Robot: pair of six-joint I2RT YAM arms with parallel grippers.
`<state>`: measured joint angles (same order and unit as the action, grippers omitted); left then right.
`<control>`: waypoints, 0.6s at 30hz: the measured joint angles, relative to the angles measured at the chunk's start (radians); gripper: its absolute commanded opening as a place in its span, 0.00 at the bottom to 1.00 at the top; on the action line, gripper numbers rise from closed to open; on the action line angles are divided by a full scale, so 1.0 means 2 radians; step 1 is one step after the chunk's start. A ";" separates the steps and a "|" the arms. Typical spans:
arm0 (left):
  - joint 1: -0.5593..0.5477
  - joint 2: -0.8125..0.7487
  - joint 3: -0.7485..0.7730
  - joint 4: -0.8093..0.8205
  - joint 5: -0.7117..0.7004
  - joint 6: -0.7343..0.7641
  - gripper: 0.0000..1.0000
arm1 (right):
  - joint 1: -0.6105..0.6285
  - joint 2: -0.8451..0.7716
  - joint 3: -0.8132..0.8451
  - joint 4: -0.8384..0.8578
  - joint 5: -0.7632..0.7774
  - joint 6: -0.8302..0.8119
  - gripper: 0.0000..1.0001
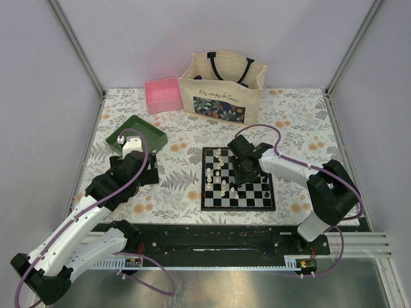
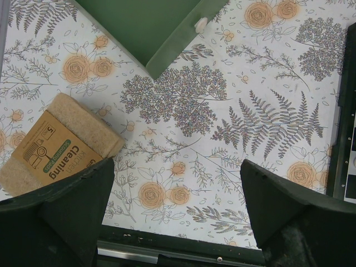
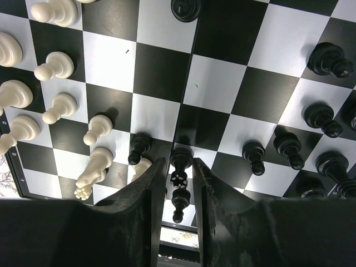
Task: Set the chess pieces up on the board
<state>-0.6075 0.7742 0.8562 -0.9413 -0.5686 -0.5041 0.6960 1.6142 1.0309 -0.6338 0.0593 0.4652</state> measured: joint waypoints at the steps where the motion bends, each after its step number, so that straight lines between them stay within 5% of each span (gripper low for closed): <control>1: 0.000 0.000 0.000 0.000 0.000 0.000 0.99 | 0.000 0.001 0.000 0.000 0.000 0.000 0.33; 8: 0.000 0.000 0.000 0.000 0.000 0.000 0.99 | 0.002 0.001 0.000 0.000 0.001 -0.001 0.17; 18: 0.000 0.000 0.000 0.000 0.000 0.000 0.99 | 0.002 -0.019 -0.001 -0.011 0.002 -0.003 0.17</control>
<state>-0.6075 0.7742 0.8562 -0.9409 -0.5686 -0.5037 0.7006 1.5757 1.0294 -0.6556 0.0631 0.4587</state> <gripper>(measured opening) 0.988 0.207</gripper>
